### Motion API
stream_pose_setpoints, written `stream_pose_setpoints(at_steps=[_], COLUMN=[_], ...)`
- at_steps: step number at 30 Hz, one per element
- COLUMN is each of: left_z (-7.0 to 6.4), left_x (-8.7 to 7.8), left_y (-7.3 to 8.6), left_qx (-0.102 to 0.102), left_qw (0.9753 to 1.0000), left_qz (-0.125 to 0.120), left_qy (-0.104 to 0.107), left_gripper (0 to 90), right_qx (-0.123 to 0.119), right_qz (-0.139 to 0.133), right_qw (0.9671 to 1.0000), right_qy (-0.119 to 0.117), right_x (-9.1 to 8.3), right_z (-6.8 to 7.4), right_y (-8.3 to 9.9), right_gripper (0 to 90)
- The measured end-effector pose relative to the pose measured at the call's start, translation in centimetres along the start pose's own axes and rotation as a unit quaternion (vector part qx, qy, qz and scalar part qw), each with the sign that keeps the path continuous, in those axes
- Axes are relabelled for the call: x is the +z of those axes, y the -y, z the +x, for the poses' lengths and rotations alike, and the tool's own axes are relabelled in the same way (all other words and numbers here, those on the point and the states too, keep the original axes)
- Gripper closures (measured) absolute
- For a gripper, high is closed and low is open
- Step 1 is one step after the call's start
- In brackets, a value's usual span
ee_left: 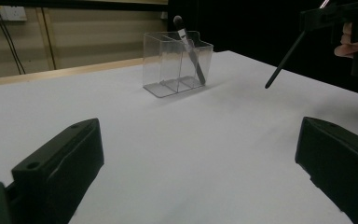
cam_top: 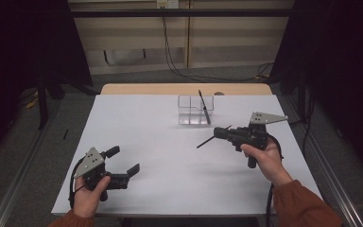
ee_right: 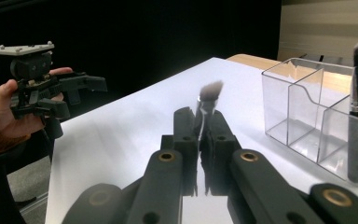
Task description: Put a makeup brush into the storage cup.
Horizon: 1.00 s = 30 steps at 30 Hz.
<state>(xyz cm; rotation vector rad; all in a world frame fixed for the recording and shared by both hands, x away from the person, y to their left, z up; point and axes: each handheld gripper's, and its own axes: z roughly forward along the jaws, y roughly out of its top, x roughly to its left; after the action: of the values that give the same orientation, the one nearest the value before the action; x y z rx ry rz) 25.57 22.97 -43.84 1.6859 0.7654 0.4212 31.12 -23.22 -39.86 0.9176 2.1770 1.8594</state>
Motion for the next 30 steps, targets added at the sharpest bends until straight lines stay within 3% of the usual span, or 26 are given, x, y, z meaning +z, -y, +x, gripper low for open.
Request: stream_pose_setpoints(at_steps=[2,6,12,17,30], left_z=[0.2,0.4,0.7,0.4,0.3], left_x=[-0.3,-0.9,-1.2,-1.1,-0.8], left_y=[0.1,0.3,0.6,0.5,0.8], left_qx=[-0.003,0.004,0.004,0.016,0.012], left_qw=[1.0,0.9998,0.9996,0.9996,0.9998], left_qz=[0.007,0.004,0.001,0.001,0.012], left_qy=[0.002,-0.02,-0.027,-0.024,-0.014], left_gripper=[1.1,1.7,1.8,1.8,2.0], right_qx=[-0.004,-0.007,-0.006,-0.01,-0.031], right_qz=[0.006,0.004,0.001,0.006,0.01], right_qw=[1.0,0.9998,0.9994,0.9989,0.996], right_qy=[0.005,0.016,0.034,0.045,0.083], right_x=[0.0,-0.4,-0.8,-0.8,-0.4], right_z=[-0.1,-0.7,-1.7,-2.5,-4.1], right_y=[-0.1,-0.6,-2.0,-3.0,-5.3], right_gripper=[86.3,86.2,86.2,86.2,86.2])
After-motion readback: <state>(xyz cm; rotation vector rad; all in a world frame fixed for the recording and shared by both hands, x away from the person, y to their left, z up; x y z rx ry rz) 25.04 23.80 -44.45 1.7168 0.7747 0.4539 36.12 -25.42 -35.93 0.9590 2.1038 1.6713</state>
